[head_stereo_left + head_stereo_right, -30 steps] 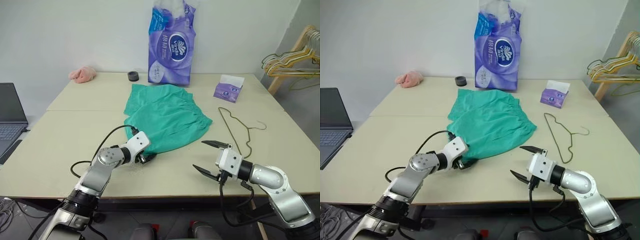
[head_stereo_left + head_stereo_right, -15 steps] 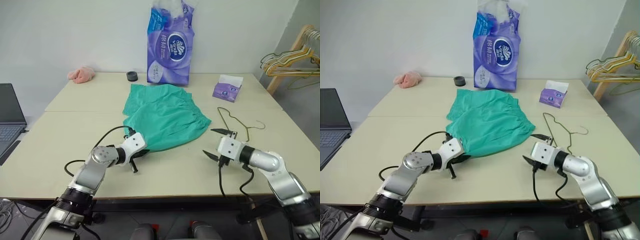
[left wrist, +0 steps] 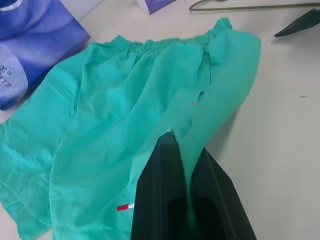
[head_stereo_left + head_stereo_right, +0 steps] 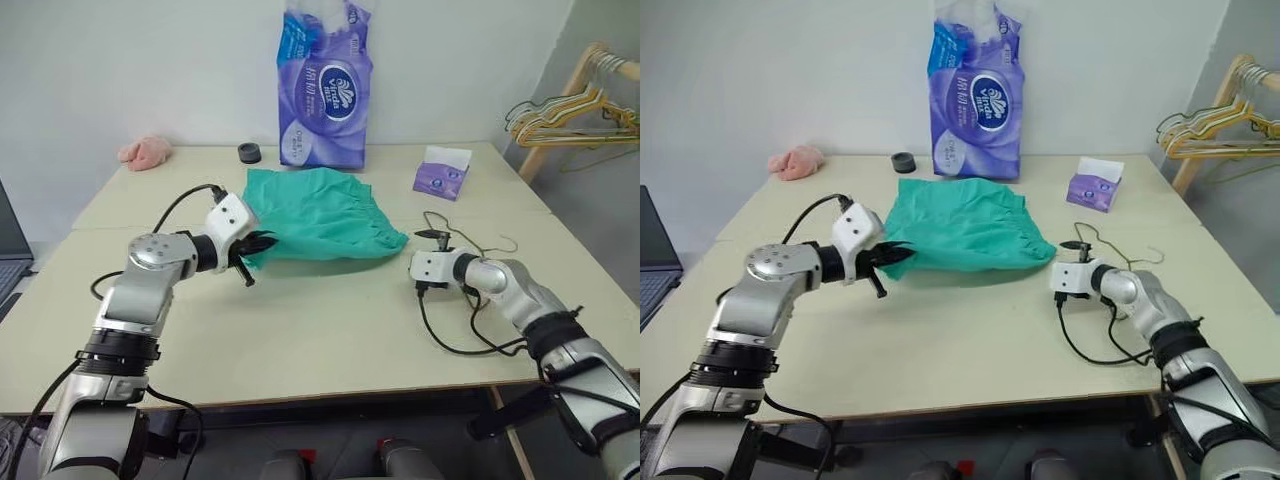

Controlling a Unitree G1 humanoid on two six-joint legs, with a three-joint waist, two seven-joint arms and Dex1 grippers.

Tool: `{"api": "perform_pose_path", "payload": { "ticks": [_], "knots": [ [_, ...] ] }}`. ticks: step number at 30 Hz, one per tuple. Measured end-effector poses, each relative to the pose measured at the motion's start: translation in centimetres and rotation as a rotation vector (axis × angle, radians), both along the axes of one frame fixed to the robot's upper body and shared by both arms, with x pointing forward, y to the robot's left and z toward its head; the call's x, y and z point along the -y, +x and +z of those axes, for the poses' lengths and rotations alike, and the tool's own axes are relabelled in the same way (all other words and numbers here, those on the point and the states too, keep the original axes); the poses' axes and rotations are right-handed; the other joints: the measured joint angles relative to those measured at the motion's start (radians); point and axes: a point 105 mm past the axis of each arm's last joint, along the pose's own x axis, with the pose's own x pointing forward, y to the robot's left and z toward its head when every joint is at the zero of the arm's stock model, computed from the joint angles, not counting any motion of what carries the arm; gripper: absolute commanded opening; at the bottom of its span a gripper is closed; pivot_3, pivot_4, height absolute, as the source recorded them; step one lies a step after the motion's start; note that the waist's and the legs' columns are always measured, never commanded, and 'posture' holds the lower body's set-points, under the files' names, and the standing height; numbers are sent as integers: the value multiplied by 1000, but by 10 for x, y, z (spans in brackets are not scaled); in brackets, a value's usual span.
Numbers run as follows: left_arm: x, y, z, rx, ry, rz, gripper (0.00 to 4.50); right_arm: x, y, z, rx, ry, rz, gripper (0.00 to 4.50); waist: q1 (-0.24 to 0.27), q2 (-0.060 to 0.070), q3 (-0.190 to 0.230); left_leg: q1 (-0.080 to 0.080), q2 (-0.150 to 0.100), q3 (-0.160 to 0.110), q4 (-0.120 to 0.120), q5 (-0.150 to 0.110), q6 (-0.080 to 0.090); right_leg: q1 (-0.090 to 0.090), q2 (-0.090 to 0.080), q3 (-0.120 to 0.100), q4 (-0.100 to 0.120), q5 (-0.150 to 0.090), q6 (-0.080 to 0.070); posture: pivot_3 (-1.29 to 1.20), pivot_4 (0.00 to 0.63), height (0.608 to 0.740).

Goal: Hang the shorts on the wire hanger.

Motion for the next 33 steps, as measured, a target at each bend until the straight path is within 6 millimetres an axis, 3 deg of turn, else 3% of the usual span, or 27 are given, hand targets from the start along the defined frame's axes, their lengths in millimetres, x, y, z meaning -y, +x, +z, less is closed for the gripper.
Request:
{"api": "perform_pose_path", "payload": {
  "ticks": [8,9,12,14,18,22,26,29,33],
  "knots": [
    [-6,-9,-11,-54,-1,-7,22,-51,18,2,55,-19,74,4500,-21,0,0,0,-1,-10,0,0,0,0,-1,-4,3,0,0,26,7,740],
    [-7,-9,-11,-56,-1,-5,2,-56,18,0,53,-24,80,4317,-21,0,0,0,-1,-11,0,0,0,0,-1,-4,3,0,0,26,7,740],
    [-8,-12,-17,-71,-1,2,0,-69,19,-4,41,-23,91,3575,-23,0,0,0,-1,-12,0,0,0,0,-2,-5,3,0,0,28,7,740],
    [-9,-14,-22,-87,-1,4,0,-77,17,-10,20,-23,93,2853,-24,1,0,0,-1,-13,0,0,0,0,-2,-6,4,0,0,32,7,740],
    [-11,-18,-28,-108,-10,10,0,-75,20,-12,23,-21,55,1448,-23,1,0,0,-1,-14,0,0,0,0,-2,-7,4,0,0,36,7,740],
    [-18,-21,-20,-127,-66,26,0,-75,24,-8,44,-9,26,59,-26,1,0,0,-2,-15,0,0,0,0,-2,-8,4,0,0,42,7,740],
    [-33,-37,-31,-216,-61,24,0,-75,25,-4,46,9,27,22,-29,1,0,1,-2,-15,-1,0,0,0,-2,-8,4,0,-1,42,10,740],
    [-40,-58,-58,-320,6,-5,0,-76,21,2,28,-5,96,22,-29,3,1,1,-2,-15,-2,0,0,0,-2,-8,4,0,-1,40,13,740],
    [-28,-82,-83,-456,5,-100,0,-66,7,7,-27,-78,208,22,-17,4,2,-1,-1,-17,0,0,0,1,-3,-11,4,0,0,34,25,740]
  ]
}}
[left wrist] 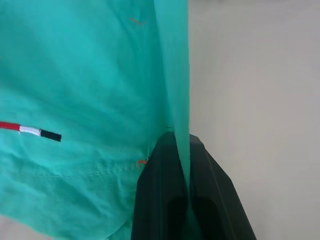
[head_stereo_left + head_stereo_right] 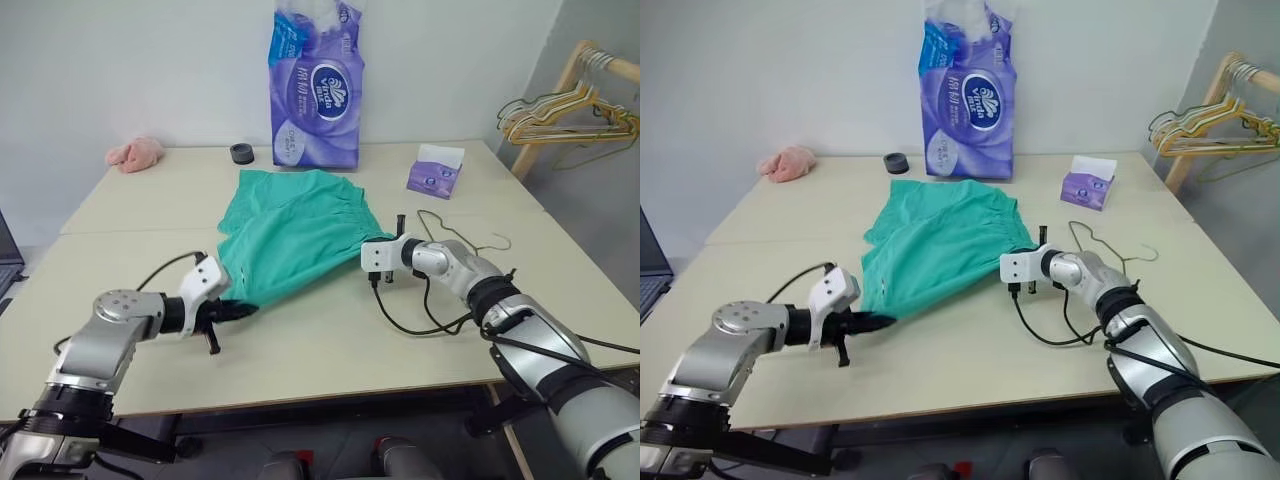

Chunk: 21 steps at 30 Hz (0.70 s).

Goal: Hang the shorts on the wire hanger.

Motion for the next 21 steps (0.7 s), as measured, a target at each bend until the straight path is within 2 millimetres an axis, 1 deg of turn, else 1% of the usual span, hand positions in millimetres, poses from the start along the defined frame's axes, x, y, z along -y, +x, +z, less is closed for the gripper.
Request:
{"api": "perform_pose_path", "payload": {
  "ticks": [3,6,8,10,14,16,21],
  "knots": [
    [16,-29,-11,-123,-10,-157,0,17,-29,-8,-93,-103,79,22,9,1,1,-1,0,-1,1,0,0,1,-2,-1,0,-1,2,22,29,740],
    [20,-44,-11,-187,-7,-252,0,26,-55,-16,-173,-161,96,22,15,4,2,0,-1,0,1,0,0,0,-1,-1,1,-2,1,4,35,740],
    [20,-53,-9,-204,21,-331,0,31,-71,-12,-202,-191,108,22,18,6,4,0,-1,1,1,0,0,0,0,-1,1,-3,0,-5,37,740],
    [20,-58,-9,-207,45,-400,0,39,-88,-9,-232,-220,110,22,22,9,6,0,-1,2,1,0,0,1,0,-2,1,-7,1,-23,41,740],
    [26,-65,-11,-221,52,-499,0,54,-118,-10,-324,-247,79,22,25,9,7,0,-1,3,1,0,0,1,0,-5,1,-9,1,-42,42,740],
    [28,-68,-13,-231,56,-530,0,57,-126,-9,-353,-252,62,22,25,9,7,0,0,3,2,0,0,1,1,-6,1,-9,0,-58,42,740],
    [33,-77,-17,-239,69,-631,0,70,-158,-6,-477,-260,14,22,24,9,8,-1,0,2,1,0,0,1,1,-9,1,-10,-2,-82,41,740]
  ]
}}
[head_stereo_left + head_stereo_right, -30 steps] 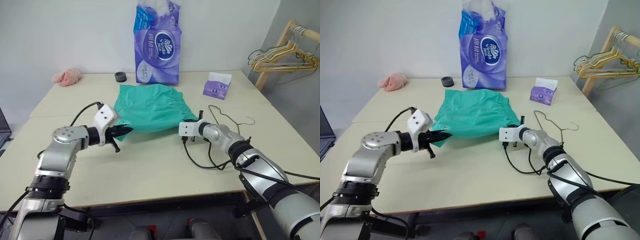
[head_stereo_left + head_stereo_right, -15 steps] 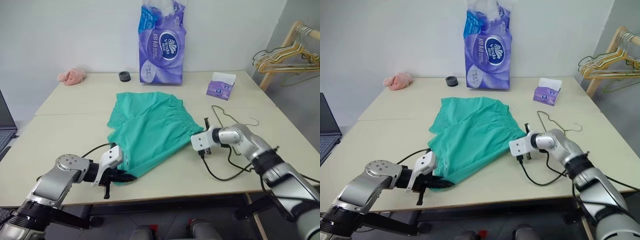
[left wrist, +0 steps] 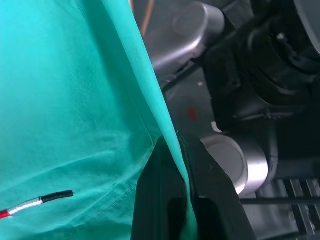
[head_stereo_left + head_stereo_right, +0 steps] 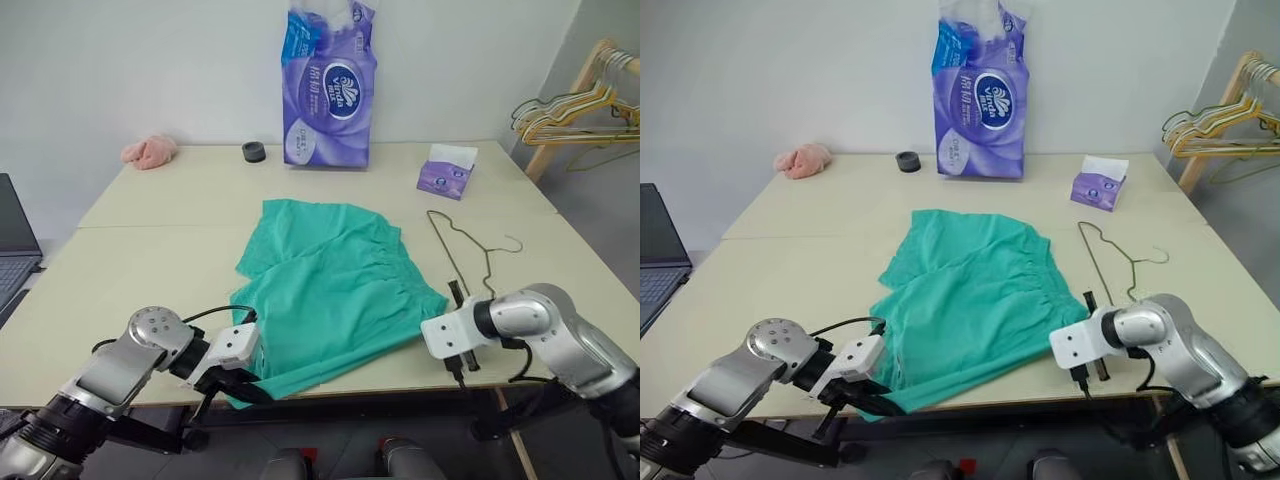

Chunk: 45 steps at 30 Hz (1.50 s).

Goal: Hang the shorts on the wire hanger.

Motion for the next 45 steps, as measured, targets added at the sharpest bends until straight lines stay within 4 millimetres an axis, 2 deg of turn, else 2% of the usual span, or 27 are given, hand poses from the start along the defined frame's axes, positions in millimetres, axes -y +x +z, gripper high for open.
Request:
{"api": "perform_pose_path", "payload": {
  "ticks": [5,10,17,24,26,29,36,40,42,45],
  "knots": [
    [2,-7,-2,-16,-5,-61,0,8,-32,1,-126,-20,-37,22,-2,0,1,0,0,-1,0,0,0,0,0,-1,0,-1,-1,-101,41,740],
    [-2,-17,3,-51,15,-101,0,10,-59,-1,-225,-13,-32,22,-4,-2,3,1,1,-1,0,0,0,0,0,-2,0,-1,-1,-109,43,740],
    [-2,-37,17,-132,3,-131,0,11,-68,0,-247,-12,-16,22,-6,-3,5,1,2,-1,0,0,0,0,0,-2,0,-1,-2,-102,41,740],
    [1,-47,17,-164,2,-146,0,11,-68,0,-220,-20,60,22,-5,-4,6,1,2,0,0,0,0,0,0,-2,0,-2,-2,-93,40,740],
    [2,-48,17,-173,8,-143,397,11,-69,0,-229,-14,63,0,-5,-4,6,1,2,0,0,0,0,0,0,-2,0,-2,-2,-93,40,740],
    [0,-49,16,-202,28,-120,1110,22,-66,-3,-253,-52,25,601,-5,-4,7,1,1,0,0,0,0,0,0,-2,0,-2,-2,-96,43,740],
    [2,-46,16,-214,35,-102,3222,26,-65,0,-274,-69,15,3003,-5,-4,8,1,2,0,0,0,0,1,0,-2,0,-2,-2,-101,47,740],
    [7,-43,18,-201,8,-104,4454,19,-56,20,-248,-1,25,4425,-5,-4,9,1,2,0,0,0,0,1,0,-2,0,-2,-2,-104,50,740],
    [13,-35,21,-185,-31,-77,4454,12,-50,34,-239,92,6,4425,-5,-4,9,1,2,-1,0,0,0,1,0,-2,0,-2,-2,-103,51,740],
    [25,-7,36,-100,-123,9,4454,1,-38,60,-216,272,-64,4425,-3,-5,10,1,1,-2,2,0,0,2,1,-3,0,-1,-1,-103,53,740]
  ]
}}
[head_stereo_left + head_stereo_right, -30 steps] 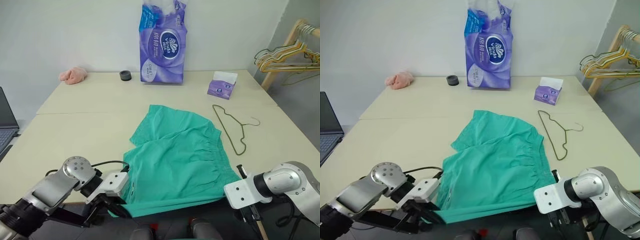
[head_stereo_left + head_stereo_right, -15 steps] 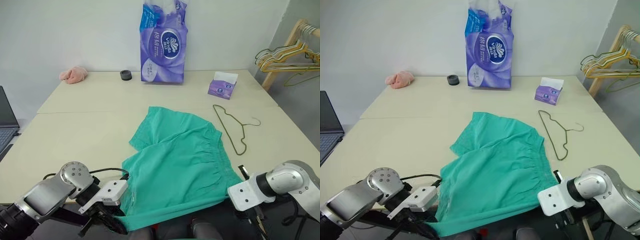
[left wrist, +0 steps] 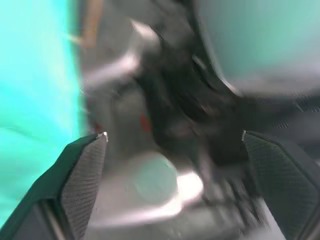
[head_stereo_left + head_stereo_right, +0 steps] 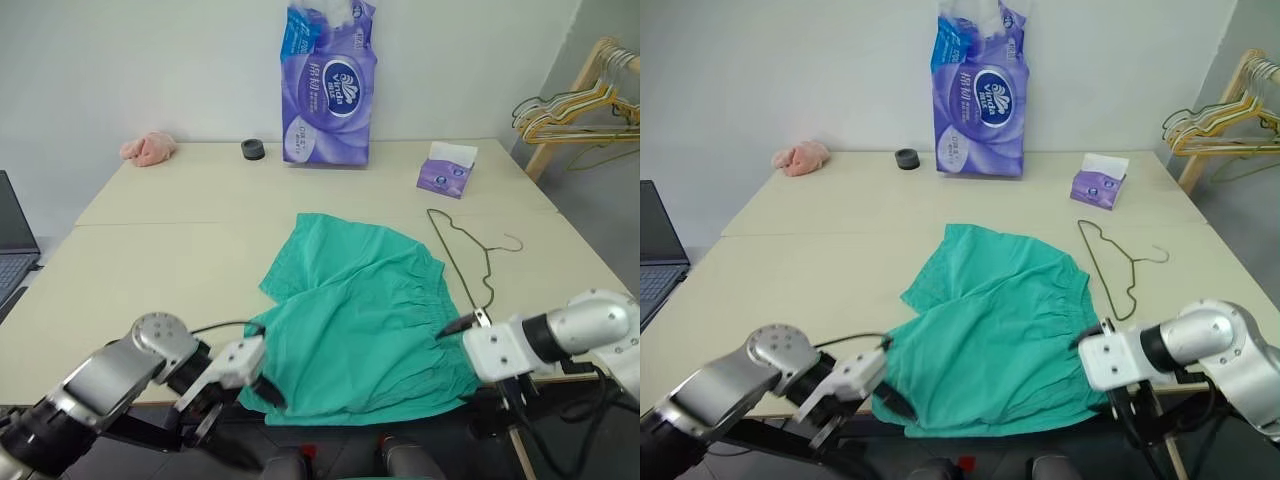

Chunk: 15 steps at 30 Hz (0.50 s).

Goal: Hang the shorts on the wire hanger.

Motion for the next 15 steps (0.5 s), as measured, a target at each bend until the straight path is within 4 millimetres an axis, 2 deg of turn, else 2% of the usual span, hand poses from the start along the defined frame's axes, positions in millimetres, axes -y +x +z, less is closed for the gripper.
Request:
{"api": "perform_pose_path", "payload": {
  "ticks": [2,4,7,9,11,13,15],
  "knots": [
    [6,18,10,56,-45,66,4454,-1,10,13,7,102,-97,4425,0,-1,0,0,0,0,0,0,0,0,0,0,-1,0,0,-104,53,740],
    [22,45,25,148,-129,152,4454,0,27,20,29,235,-250,4425,3,-2,0,-1,-1,-1,1,0,0,1,0,0,0,1,1,-107,53,740],
    [44,82,44,338,-232,270,4454,9,49,15,40,358,-501,4425,2,-3,-1,-1,-1,-1,1,0,0,1,0,1,-1,2,2,-116,53,740],
    [56,103,55,452,-299,361,4454,20,65,3,59,394,-716,4425,1,-2,-1,0,-1,-1,0,0,0,1,-1,2,0,3,0,-121,55,740],
    [62,112,61,517,-327,379,4454,29,76,-10,49,410,-894,4425,-3,-2,-1,-1,-1,0,0,0,0,-1,-1,2,0,5,-3,-127,54,740],
    [59,118,64,562,-315,367,4454,38,86,-22,14,409,-1061,4425,-17,1,-1,-1,-1,0,-1,0,0,-2,0,3,1,5,-3,-135,54,740],
    [50,124,60,595,-276,350,4454,48,96,-24,8,427,-1188,4425,-27,2,-1,-1,-1,0,-2,0,0,-2,1,2,1,5,-3,-138,54,740]
  ]
}}
